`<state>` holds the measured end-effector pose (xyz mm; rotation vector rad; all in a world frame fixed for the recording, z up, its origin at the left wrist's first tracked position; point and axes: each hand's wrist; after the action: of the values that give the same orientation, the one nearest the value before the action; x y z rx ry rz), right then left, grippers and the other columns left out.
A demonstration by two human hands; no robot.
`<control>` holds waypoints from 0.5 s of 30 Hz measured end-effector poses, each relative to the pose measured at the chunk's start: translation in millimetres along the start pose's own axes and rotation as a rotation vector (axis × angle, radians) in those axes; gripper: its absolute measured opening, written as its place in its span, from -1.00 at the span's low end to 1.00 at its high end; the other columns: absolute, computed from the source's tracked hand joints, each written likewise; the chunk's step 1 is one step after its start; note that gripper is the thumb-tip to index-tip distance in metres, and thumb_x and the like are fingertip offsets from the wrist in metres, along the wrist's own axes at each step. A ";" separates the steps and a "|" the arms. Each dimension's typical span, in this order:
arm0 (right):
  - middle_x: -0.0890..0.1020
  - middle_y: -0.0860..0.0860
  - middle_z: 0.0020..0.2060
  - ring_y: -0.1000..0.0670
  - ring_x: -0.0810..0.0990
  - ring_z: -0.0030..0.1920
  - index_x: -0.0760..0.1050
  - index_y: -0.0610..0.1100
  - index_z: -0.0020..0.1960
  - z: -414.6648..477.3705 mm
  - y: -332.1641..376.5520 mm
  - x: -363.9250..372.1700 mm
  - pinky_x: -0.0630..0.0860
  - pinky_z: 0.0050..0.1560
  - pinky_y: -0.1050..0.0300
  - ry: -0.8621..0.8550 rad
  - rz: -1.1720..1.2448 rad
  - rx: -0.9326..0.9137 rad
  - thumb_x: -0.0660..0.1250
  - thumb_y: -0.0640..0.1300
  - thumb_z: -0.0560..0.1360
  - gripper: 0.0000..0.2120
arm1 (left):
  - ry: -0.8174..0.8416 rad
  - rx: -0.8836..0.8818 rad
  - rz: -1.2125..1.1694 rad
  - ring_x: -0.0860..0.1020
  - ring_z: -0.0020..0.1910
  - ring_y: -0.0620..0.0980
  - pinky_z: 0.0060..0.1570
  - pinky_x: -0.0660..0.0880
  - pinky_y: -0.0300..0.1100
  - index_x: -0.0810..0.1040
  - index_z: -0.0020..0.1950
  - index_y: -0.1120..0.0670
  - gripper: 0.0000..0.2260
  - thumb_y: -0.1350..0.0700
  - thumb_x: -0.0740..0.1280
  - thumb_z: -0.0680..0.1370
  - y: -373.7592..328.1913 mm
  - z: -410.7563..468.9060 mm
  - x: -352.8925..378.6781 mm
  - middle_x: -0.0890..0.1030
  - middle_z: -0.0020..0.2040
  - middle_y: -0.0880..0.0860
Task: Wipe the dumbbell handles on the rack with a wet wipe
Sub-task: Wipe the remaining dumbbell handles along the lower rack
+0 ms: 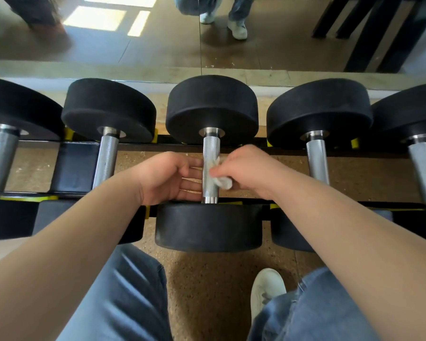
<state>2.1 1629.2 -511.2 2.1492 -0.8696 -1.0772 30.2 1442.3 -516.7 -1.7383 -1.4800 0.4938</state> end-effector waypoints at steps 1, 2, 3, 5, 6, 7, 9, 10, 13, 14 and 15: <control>0.67 0.01 -0.02 0.02 0.68 -0.01 0.62 -0.06 0.07 2.5 0.4 -1.1 0.67 0.04 -0.03 -0.097 0.002 -0.058 0.58 -0.06 0.42 -0.73 | -0.005 0.000 0.003 0.68 0.07 0.21 0.12 0.60 0.07 0.56 0.31 0.20 -0.41 0.27 0.10 0.31 -0.1 -1.1 0.6 0.68 0.14 0.24; 0.65 0.06 -0.01 0.06 0.66 -0.02 0.58 0.01 0.07 3.4 1.4 -2.7 0.65 0.00 0.04 -0.170 -0.018 -0.123 0.57 -0.05 0.43 -0.73 | -0.008 -0.001 0.001 0.68 0.06 0.20 0.12 0.60 0.08 0.56 0.31 0.19 -0.42 0.27 0.10 0.31 0.4 -1.7 0.7 0.68 0.13 0.23; 0.64 0.09 -0.04 0.10 0.64 -0.05 0.55 0.06 0.05 1.8 2.0 -3.9 0.61 -0.06 0.12 -0.203 -0.063 -0.177 0.56 -0.04 0.44 -0.74 | -0.009 0.001 -0.001 0.68 0.05 0.20 0.14 0.59 0.09 0.57 0.30 0.19 -0.42 0.27 0.10 0.31 1.2 -1.8 0.7 0.68 0.13 0.23; 0.61 0.14 -0.14 0.15 0.60 -0.13 0.56 0.08 -0.05 -10.0 3.1 -5.9 0.47 -0.19 0.23 -0.110 -0.210 -0.235 0.56 -0.05 0.45 -0.81 | -0.010 0.007 0.001 0.68 0.06 0.21 0.19 0.57 0.11 0.58 0.28 0.18 -0.44 0.28 0.10 0.32 1.9 -2.7 1.9 0.69 0.12 0.23; 0.59 0.16 -0.19 0.17 0.57 -0.18 0.59 0.08 -0.09 -17.2 3.2 -5.7 0.42 -0.24 0.25 -0.011 -0.314 -0.243 0.57 -0.05 0.44 -0.84 | -0.010 0.010 0.000 0.68 0.07 0.22 0.20 0.56 0.12 0.58 0.29 0.18 -0.44 0.27 0.10 0.32 2.0 -3.4 2.5 0.69 0.12 0.24; 0.58 0.17 -0.23 0.18 0.55 -0.21 0.62 0.06 -0.10 -24.2 2.3 -5.3 0.39 -0.25 0.27 0.091 -0.409 -0.235 0.56 -0.05 0.45 -0.88 | -0.011 0.013 -0.001 0.67 0.09 0.23 0.20 0.56 0.12 0.57 0.30 0.17 -0.43 0.27 0.11 0.32 2.8 -3.8 2.4 0.69 0.14 0.24; 0.58 0.19 -0.23 0.19 0.55 -0.20 0.67 0.04 -0.08 -32.1 -0.7 -5.1 0.40 -0.23 0.28 0.176 -0.482 -0.239 0.54 -0.04 0.48 -0.94 | -0.011 0.019 0.002 0.67 0.12 0.24 0.20 0.56 0.13 0.55 0.35 0.16 -0.40 0.26 0.12 0.32 4.5 -4.9 2.9 0.68 0.17 0.25; 0.59 0.20 -0.22 0.19 0.56 -0.19 0.69 0.04 -0.07 -32.1 -1.8 -4.8 0.41 -0.21 0.28 0.136 -0.464 -0.276 0.54 -0.03 0.48 -0.94 | -0.009 0.021 -0.001 0.66 0.13 0.24 0.19 0.56 0.13 0.54 0.37 0.15 -0.39 0.26 0.12 0.32 6.0 -5.4 2.9 0.67 0.19 0.26; 0.63 0.24 -0.12 0.24 0.55 -0.19 0.72 0.06 0.07 -21.5 -2.0 1.2 0.38 -0.18 0.34 -0.070 -0.362 -0.419 0.50 -0.01 0.52 -0.86 | -0.021 0.033 -0.016 0.65 0.09 0.20 0.12 0.58 0.08 0.52 0.40 0.18 -0.37 0.25 0.12 0.32 9.2 -5.6 2.6 0.65 0.22 0.26; 0.64 0.22 -0.04 0.25 0.53 -0.17 0.71 0.06 0.14 -18.3 -0.5 3.3 0.39 -0.17 0.37 -0.124 -0.334 -0.440 0.48 0.00 0.54 -0.82 | -0.020 0.037 -0.027 0.66 0.08 0.18 0.11 0.59 0.07 0.52 0.39 0.18 -0.37 0.26 0.12 0.32 10.0 -5.8 2.9 0.65 0.20 0.26; 0.66 0.18 0.05 0.25 0.54 -0.13 0.70 0.06 0.18 -16.5 1.3 4.0 0.43 -0.12 0.38 -0.140 -0.317 -0.437 0.46 0.02 0.55 -0.78 | -0.019 0.042 -0.035 0.66 0.06 0.17 0.09 0.60 0.06 0.53 0.38 0.18 -0.38 0.26 0.12 0.32 10.8 -5.8 2.7 0.66 0.17 0.25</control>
<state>17.3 1628.6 -503.7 1.8894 -0.3086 -1.4374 42.0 1443.0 -520.8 -1.6767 -1.4998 0.5209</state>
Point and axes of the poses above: each hand's wrist, its own z-axis towards the middle knuckle, its own x-axis out of the palm, y = z × x
